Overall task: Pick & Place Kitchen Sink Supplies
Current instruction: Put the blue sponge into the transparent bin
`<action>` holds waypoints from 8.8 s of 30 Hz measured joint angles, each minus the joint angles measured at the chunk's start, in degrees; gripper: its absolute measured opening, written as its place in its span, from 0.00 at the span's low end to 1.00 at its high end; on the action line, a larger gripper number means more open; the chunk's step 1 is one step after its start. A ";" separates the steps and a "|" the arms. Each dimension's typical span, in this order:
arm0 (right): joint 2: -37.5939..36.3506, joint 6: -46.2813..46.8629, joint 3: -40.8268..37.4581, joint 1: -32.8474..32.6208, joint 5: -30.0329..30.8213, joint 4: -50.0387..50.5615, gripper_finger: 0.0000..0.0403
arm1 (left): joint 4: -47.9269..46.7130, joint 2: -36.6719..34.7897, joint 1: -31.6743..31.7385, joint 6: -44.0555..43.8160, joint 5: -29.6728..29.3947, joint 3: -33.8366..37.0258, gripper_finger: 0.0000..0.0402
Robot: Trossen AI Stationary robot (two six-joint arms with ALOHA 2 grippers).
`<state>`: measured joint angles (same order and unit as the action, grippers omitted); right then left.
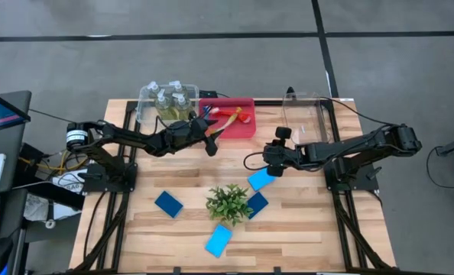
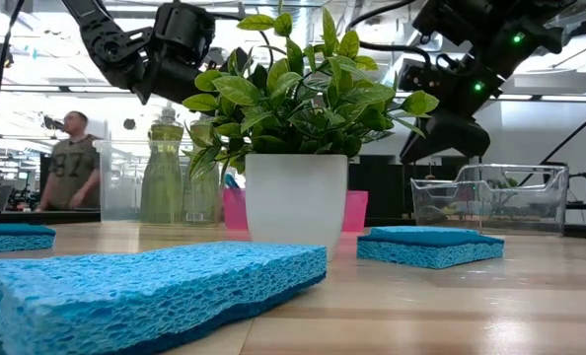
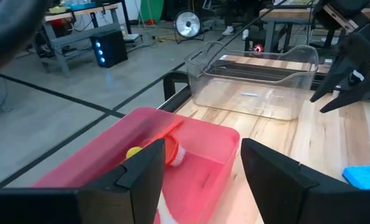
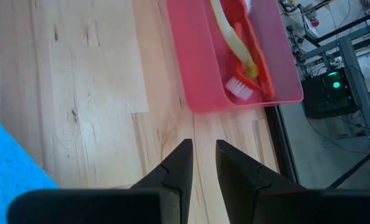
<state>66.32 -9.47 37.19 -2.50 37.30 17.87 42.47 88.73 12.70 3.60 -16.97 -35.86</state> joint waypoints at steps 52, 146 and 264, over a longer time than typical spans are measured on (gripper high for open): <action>16.13 2.77 0.25 -7.33 -24.63 1.89 0.16 | -5.64 -27.81 -28.38 -16.11 -3.15 22.46 0.46; 19.99 10.67 0.43 -7.85 -17.41 6.88 0.28 | -4.03 -27.85 -28.38 -16.09 -3.15 23.19 0.46; -1.31 6.96 -3.72 -28.44 -7.14 -3.49 0.23 | -3.52 -31.36 -42.39 -15.84 -13.91 22.43 0.46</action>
<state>65.01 -2.50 33.47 -30.95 30.16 14.38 38.95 57.37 -29.69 -12.25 -30.88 -13.43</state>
